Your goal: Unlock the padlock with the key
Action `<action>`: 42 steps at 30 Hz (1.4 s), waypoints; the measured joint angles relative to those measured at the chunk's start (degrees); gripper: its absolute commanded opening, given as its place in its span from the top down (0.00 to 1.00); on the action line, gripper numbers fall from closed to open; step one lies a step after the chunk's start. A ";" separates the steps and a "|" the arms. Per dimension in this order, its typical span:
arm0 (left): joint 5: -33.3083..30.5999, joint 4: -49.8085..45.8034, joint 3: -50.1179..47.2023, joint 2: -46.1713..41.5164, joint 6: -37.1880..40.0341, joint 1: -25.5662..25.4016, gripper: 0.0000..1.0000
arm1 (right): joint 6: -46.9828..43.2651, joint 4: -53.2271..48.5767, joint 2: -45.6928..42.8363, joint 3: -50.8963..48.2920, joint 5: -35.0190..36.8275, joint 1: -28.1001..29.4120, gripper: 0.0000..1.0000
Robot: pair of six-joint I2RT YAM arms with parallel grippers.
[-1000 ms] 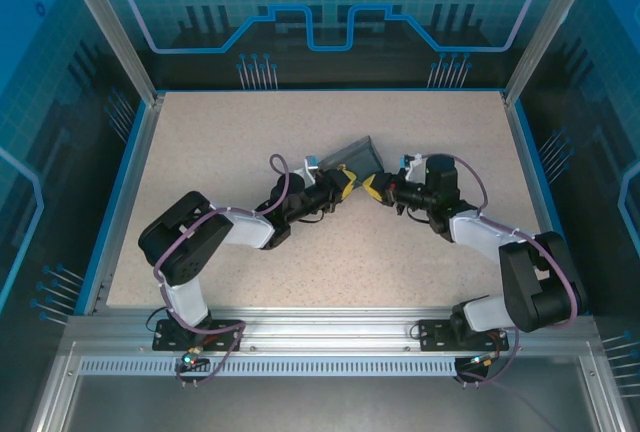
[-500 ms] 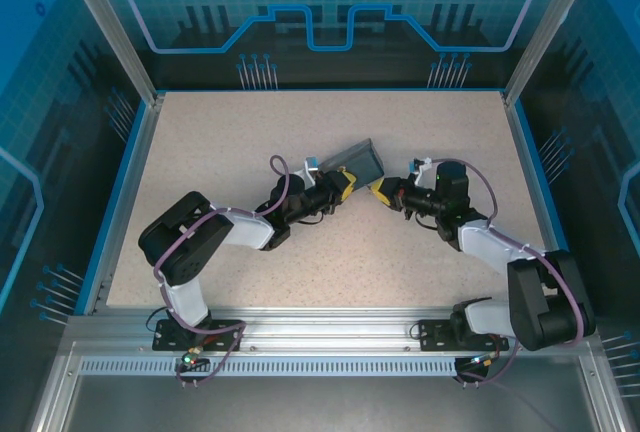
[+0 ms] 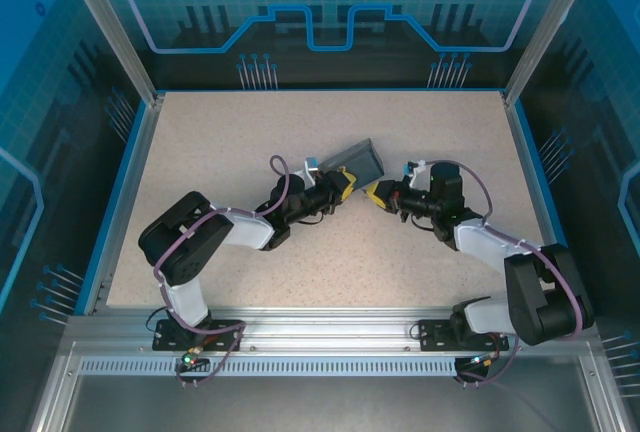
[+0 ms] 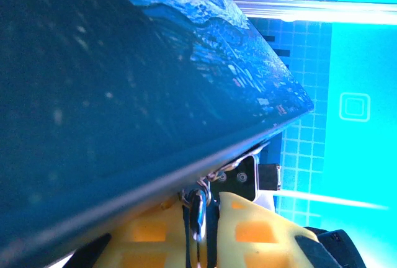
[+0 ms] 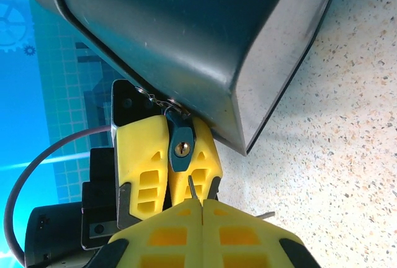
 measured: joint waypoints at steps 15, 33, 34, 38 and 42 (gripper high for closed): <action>0.02 0.00 0.00 0.00 0.00 0.00 1.00 | 0.02 0.44 2.51 2.16 1.05 0.96 1.00; -0.07 0.02 0.00 0.00 -0.02 0.22 1.00 | 0.02 0.20 3.41 3.43 1.46 1.18 1.00; -0.09 0.02 0.00 0.00 -0.02 0.24 1.00 | 0.02 0.13 3.45 3.58 1.46 1.18 1.00; -0.07 0.09 0.00 0.00 -0.13 0.11 1.00 | 0.02 -0.17 3.56 4.13 1.49 1.20 1.00; -0.07 0.20 0.00 0.02 -0.48 0.15 1.00 | 0.02 -0.52 3.69 4.35 1.46 1.22 1.00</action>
